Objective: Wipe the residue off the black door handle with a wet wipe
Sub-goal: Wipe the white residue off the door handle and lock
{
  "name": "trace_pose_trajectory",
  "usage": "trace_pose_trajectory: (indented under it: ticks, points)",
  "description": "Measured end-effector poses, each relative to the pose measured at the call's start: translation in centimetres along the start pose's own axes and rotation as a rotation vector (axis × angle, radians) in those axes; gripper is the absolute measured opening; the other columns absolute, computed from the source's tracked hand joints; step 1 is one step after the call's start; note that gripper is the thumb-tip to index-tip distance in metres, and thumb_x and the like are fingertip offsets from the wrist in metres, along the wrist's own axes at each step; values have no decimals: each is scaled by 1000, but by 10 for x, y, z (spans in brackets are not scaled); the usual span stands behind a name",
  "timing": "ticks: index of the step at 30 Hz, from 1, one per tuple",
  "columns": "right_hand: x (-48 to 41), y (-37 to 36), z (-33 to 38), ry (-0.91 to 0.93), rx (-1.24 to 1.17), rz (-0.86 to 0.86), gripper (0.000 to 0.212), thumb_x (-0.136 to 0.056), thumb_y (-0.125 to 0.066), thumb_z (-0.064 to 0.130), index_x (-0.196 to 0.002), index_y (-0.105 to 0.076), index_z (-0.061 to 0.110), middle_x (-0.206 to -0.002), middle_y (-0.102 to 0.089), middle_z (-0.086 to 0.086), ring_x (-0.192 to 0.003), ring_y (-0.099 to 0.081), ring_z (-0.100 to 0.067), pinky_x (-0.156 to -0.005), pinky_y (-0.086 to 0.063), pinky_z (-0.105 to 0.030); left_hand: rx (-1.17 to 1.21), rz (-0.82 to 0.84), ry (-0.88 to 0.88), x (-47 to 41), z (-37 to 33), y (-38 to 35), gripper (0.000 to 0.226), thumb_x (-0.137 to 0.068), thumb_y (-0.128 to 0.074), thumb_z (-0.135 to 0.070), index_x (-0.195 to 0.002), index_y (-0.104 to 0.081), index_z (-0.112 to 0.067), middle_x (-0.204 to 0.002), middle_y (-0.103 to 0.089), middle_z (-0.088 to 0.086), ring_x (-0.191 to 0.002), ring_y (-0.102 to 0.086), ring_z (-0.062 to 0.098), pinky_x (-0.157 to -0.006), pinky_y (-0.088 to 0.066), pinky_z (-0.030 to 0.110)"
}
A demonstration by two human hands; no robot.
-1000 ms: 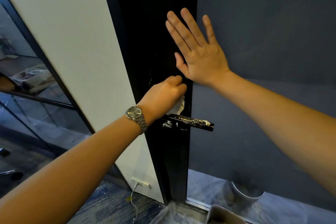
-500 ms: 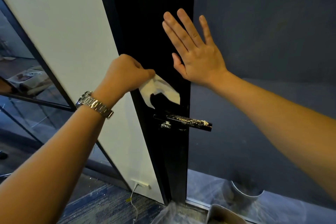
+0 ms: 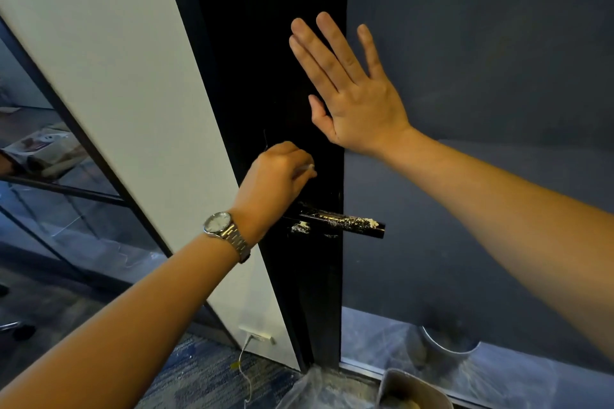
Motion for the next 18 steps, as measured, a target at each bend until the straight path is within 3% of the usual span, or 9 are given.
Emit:
trace_pose_trajectory:
  ticks: [4,8,13,18]
  points:
    - [0,0,0,0,-6,3,56,-92,-40,27,-144,-36,9,-149,-41,-8,-137,-38,-28,-111,-24,-51,-34,78,-71,-2,-1,-1,13,-80,-67,-12,-91,-70,-6,-90,-68,11,-86,-63,26,-73,-55,35]
    - [0,0,-1,-1,-5,6,56,-92,-41,28,-145,-36,9,-149,-41,-8,-137,-38,-28,-112,-23,-50,43,57,1,10,14,6,29,-88,-51,-26,-101,-69,-8,-98,-66,12,-86,-63,25,-72,-56,33]
    - [0,0,0,-1,3,3,57,-91,-42,28,-144,-37,9,-148,-41,-8,-137,-38,-28,-112,-24,-50,1,116,-23,7,7,4,27,-85,-50,-10,-106,-66,-5,-103,-56,14,-93,-54,25,-76,-46,23]
    - [0,0,0,-2,-8,12,57,-92,-41,28,-145,-35,9,-150,-39,-8,-138,-36,-29,-113,-19,-49,-78,195,-110,1,6,6,26,-85,-55,-7,-109,-66,-9,-105,-56,13,-95,-54,23,-78,-47,25]
Point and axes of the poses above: each hand's wrist, its own x-axis away from the middle knuckle, its own y-axis out of the back of the hand, z = x × y, the point moved 2 cm from there along -x, towards the middle knuckle
